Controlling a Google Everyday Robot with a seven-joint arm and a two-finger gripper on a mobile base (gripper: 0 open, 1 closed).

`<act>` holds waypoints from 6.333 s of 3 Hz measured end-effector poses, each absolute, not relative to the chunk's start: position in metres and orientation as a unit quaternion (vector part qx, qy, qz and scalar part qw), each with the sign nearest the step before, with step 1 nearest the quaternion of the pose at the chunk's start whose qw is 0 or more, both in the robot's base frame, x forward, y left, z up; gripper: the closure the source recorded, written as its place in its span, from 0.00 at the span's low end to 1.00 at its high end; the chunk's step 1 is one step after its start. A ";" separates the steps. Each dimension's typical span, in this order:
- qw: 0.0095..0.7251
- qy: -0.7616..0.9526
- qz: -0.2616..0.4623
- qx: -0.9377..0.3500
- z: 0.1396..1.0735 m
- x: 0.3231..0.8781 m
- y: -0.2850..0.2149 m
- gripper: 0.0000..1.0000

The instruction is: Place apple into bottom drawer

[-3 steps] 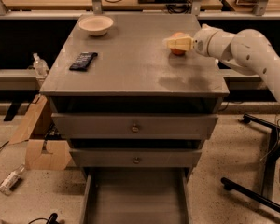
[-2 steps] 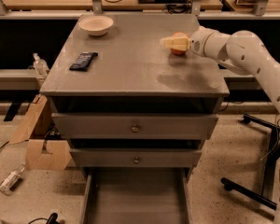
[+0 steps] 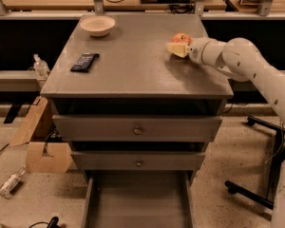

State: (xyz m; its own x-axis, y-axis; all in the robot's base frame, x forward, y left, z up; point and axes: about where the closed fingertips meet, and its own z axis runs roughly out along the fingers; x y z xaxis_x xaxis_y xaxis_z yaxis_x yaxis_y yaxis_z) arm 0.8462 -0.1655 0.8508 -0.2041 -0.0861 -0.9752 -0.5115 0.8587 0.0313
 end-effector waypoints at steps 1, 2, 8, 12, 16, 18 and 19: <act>0.597 0.756 0.179 -0.198 0.848 0.846 -0.163 0.64; 0.597 0.756 0.181 -0.200 0.848 0.847 -0.160 0.89; 0.535 0.734 0.258 -0.329 0.894 0.533 -0.176 1.00; 0.486 0.726 0.332 -0.355 0.836 0.472 -0.181 1.00; 0.405 0.748 0.336 -0.405 0.516 0.420 -0.093 1.00; 0.376 0.757 0.328 -0.421 0.486 0.432 -0.080 1.00; 0.352 0.770 0.332 -0.415 0.430 0.456 -0.084 1.00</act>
Offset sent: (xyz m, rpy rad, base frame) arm 0.0002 0.0027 -0.0024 0.0008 0.0042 0.0031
